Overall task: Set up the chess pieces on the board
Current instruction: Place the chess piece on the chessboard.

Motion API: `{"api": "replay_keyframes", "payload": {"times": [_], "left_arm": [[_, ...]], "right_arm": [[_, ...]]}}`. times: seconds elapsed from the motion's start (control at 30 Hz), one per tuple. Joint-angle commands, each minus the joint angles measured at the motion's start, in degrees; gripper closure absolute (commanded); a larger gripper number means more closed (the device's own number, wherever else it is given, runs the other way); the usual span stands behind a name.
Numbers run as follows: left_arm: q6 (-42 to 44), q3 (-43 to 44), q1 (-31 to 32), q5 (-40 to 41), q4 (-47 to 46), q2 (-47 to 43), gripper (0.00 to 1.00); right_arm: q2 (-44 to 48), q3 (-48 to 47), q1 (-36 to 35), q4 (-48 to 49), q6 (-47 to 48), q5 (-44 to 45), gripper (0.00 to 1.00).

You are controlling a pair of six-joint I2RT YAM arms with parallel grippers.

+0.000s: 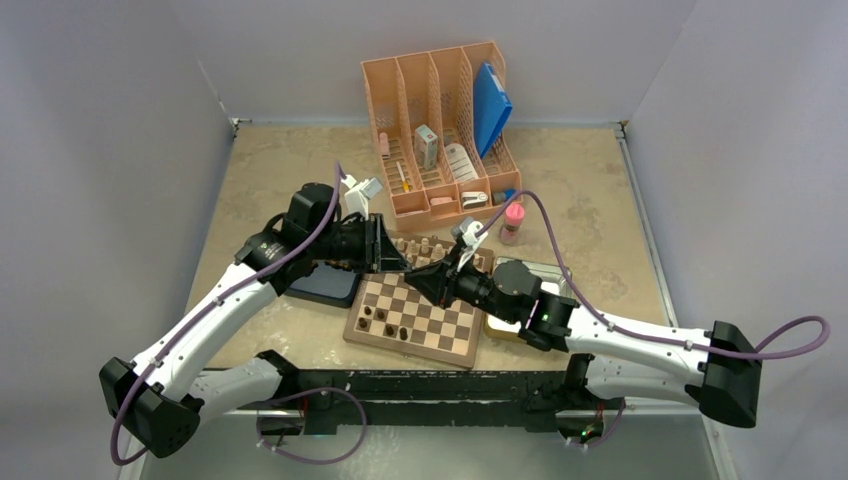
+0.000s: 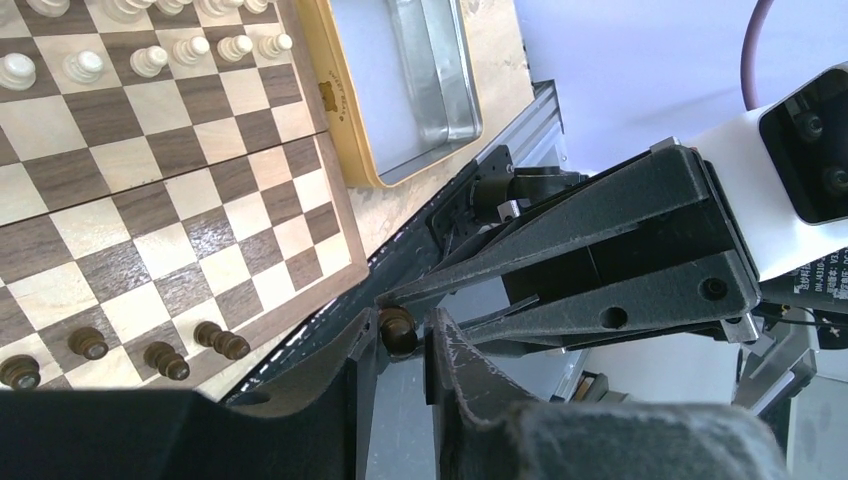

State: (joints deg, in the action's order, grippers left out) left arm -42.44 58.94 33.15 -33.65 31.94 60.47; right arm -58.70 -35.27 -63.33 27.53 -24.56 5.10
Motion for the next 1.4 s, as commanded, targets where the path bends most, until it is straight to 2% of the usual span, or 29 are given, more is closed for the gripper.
{"api": "replay_keyframes", "payload": {"times": [0.0, 0.2, 0.27, 0.33, 0.5, 0.57, 0.63, 0.73, 0.83, 1.0, 1.2, 1.37], "left_arm": [[0.3, 0.6, 0.1, 0.1, -1.3, -1.4, 0.8], [0.5, -0.3, 0.1, 0.0, -2.5, -1.5, 0.9], [0.9, -0.4, 0.2, -0.2, -2.6, -1.3, 0.93], [2.0, -0.4, 0.1, 0.0, -2.6, -1.3, 0.93], [6.3, -0.8, 0.2, 3.6, -2.7, -1.9, 0.93], [7.3, -0.8, 0.2, 5.8, -2.4, -1.9, 0.93], [7.9, -1.2, 0.3, 7.6, -2.1, -1.4, 0.93], [7.7, -2.4, 1.1, 11.9, -1.6, -0.4, 0.93], [7.4, -2.7, 2.8, 16.0, -0.6, 1.0, 0.93], [5.9, -3.2, 10.0, 26.0, 0.1, 4.0, 0.93], [1.8, -4.8, 18.2, 38.2, 0.7, 9.4, 0.94], [-0.3, -5.0, 21.2, 44.6, 3.3, 13.3, 0.95]], "right_arm": [[2.1, 0.5, -0.2, 2.3, -0.4, 2.8, 0.92], [2.0, 0.6, -0.2, 2.2, -0.4, 2.5, 0.91], [1.9, 0.7, -0.2, 2.0, -0.7, 2.6, 0.88], [2.1, 0.8, -0.2, 1.2, -1.2, 3.2, 0.78], [7.1, 3.1, -0.2, 0.5, -3.7, 6.5, 0.4], [9.3, 3.2, -0.2, -1.7, -6.1, 8.5, 0.28], [10.8, 2.5, -0.2, -4.8, -7.2, 9.6, 0.22], [13.1, 0.6, -0.2, -10.4, -8.6, 18.0, 0.11], [16.1, 0.3, -0.2, -13.9, -11.3, 22.8, 0.02], [20.8, -0.9, -0.2, -19.7, -16.5, 28.8, 0.01], [24.7, -1.6, -0.2, -21.9, -18.1, 30.7, 0.01], [25.4, -2.7, -0.2, -23.9, -18.3, 31.5, 0.01]]}}
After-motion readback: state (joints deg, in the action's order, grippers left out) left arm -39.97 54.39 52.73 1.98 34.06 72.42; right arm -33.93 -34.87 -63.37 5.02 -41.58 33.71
